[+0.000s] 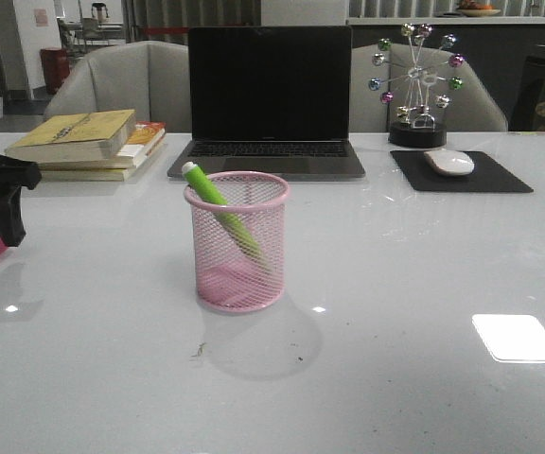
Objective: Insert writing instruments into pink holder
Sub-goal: 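Lower the left gripper onto the pink marker and grasp it upright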
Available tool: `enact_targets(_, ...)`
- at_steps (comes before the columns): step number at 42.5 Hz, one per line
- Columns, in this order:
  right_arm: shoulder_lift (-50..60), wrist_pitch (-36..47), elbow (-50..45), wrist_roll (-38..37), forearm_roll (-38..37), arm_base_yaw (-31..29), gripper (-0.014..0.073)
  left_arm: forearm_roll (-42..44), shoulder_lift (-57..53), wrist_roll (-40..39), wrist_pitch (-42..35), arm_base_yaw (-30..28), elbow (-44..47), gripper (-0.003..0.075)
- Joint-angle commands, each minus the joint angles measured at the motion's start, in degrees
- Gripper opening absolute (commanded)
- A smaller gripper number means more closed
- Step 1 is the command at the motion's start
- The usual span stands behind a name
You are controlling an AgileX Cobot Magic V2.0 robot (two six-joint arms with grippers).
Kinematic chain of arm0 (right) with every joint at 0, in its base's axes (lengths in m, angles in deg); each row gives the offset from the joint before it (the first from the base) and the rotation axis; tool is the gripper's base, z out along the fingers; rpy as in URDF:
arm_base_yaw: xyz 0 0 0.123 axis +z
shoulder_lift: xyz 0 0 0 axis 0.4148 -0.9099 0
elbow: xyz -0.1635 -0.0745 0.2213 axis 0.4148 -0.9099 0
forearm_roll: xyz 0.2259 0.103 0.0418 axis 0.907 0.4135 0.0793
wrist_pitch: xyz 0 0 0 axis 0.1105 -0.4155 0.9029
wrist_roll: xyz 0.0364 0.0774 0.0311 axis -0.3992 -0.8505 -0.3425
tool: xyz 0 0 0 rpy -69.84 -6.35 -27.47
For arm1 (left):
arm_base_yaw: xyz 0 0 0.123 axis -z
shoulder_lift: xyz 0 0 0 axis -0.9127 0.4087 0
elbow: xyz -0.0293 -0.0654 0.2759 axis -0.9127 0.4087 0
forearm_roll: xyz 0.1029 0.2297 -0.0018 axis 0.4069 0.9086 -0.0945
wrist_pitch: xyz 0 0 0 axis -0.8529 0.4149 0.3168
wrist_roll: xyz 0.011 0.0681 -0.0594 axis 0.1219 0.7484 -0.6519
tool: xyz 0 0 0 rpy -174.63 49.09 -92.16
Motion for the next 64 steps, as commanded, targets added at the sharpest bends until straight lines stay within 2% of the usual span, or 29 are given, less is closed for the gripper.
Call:
enact_targets(1, 0.3, 3.5, 1.6, -0.1, -0.9, -0.2, 0.0436, -0.6, -2.1, -0.4, -1.6, 0.0, -2.6, 0.0473)
enact_targets(16, 0.3, 3.5, 1.6, -0.1, -0.9, -0.2, 0.0436, -0.6, -2.1, -0.4, -1.7, 0.0, -2.7, 0.0383)
enact_targets(37, 0.3, 3.5, 1.6, -0.1, -0.9, -0.2, 0.0436, -0.6, -0.5, -0.4, 1.9, 0.0, -4.8, 0.0378)
enact_targets(50, 0.3, 3.5, 1.6, -0.1, -0.9, -0.2, 0.0436, -0.6, -0.5, -0.4, 4.5, 0.0, -4.8, 0.0158)
enact_targets(57, 0.3, 3.5, 1.6, -0.1, -0.9, -0.2, 0.0436, -0.6, -0.5, -0.4, 4.9, 0.0, -4.8, 0.0094)
enact_targets(64, 0.3, 3.5, 1.6, -0.1, -0.9, -0.2, 0.0436, -2.1, -2.8, -0.1, 3.2, 0.0, -4.6, 0.0092)
